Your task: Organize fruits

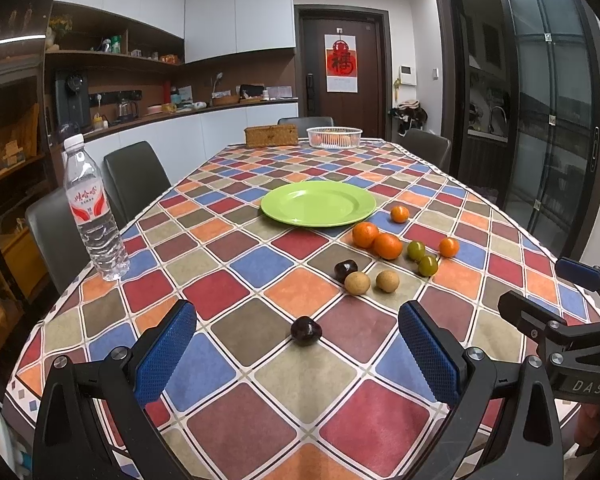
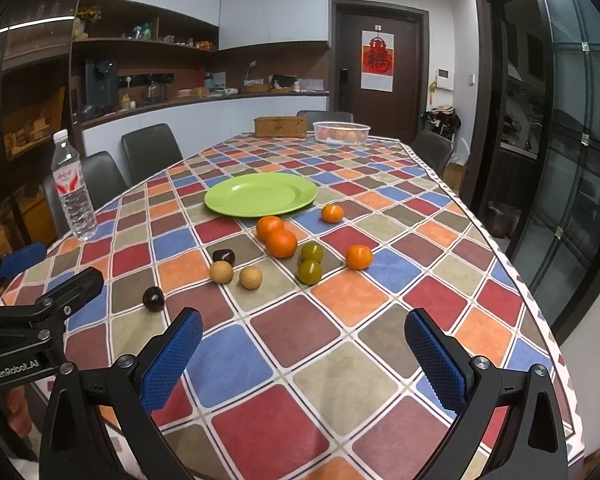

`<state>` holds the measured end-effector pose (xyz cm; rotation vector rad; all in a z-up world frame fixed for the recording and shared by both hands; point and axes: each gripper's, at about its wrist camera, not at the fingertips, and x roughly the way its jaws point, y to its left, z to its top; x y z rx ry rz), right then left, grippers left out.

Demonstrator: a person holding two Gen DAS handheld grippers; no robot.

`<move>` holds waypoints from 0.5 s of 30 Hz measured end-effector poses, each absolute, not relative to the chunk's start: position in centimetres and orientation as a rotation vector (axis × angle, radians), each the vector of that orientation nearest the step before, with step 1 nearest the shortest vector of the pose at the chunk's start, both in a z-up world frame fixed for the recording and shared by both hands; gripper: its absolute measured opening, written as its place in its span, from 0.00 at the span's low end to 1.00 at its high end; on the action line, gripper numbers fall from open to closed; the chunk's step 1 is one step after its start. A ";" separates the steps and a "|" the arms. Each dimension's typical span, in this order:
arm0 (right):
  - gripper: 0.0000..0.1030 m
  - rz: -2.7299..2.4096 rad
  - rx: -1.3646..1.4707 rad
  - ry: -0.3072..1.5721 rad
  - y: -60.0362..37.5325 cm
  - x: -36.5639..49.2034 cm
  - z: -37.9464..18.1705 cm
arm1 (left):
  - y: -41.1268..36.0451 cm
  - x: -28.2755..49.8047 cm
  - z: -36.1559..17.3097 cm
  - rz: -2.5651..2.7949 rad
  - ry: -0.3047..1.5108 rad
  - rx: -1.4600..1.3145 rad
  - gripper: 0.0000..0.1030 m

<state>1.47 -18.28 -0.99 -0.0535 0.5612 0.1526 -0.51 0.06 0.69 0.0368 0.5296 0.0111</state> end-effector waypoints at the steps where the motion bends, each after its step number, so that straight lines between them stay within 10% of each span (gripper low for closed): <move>1: 0.99 0.157 -0.056 0.564 -18.2 1.6 -1.0 | 0.1 -0.5 0.6 0.011 0.532 0.037 1.00; 15: 0.99 0.209 -0.118 0.585 -16.6 3.9 -2.2 | 0.1 1.1 -0.5 0.013 0.551 0.097 0.90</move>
